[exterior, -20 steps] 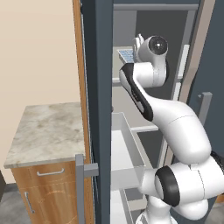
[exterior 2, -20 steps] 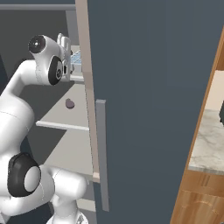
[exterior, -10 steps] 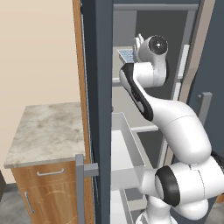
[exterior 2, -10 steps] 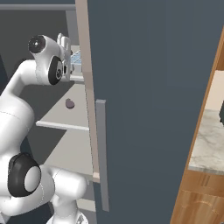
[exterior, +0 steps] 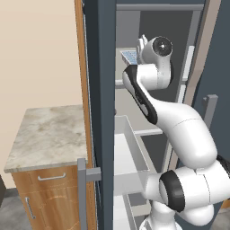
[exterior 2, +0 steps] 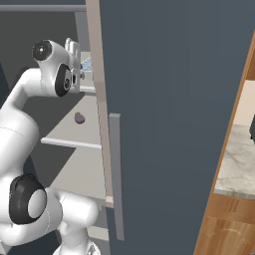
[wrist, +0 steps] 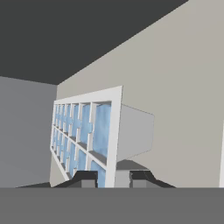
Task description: Open the freezer door, pick up the ice cube tray from the freezer, and place it on the dining counter.
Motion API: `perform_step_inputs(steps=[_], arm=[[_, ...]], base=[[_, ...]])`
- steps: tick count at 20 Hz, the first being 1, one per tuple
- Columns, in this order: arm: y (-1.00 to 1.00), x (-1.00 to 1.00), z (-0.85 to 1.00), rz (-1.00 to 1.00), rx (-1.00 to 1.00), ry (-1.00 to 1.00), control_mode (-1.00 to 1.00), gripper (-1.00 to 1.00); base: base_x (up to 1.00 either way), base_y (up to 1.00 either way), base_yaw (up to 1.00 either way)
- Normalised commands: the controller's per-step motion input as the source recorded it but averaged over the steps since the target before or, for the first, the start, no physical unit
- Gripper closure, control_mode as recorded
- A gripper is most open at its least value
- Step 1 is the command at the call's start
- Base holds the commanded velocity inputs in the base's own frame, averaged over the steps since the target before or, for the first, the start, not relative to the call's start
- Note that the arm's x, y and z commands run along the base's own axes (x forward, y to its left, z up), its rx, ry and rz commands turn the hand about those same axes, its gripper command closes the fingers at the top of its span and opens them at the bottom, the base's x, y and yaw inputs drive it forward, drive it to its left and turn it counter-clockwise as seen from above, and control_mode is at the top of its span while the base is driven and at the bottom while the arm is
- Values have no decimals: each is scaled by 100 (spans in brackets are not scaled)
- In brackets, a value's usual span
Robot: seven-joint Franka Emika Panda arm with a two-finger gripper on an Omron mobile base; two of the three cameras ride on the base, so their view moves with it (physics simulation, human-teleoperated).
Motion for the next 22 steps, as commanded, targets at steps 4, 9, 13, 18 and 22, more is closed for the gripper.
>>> perform_step_inputs(steps=[4,9,13,18,22], arm=[[0,0,0,0,0,0,-100,100],[0,0,0,0,0,0,-100,100],[0,0,0,0,0,0,-100,100],[0,0,0,0,0,0,-100,100],[0,-8,4,0,0,0,-100,100]], base=[[0,0,0],[0,0,0],[0,0,0],[0,0,0],[0,0,0]])
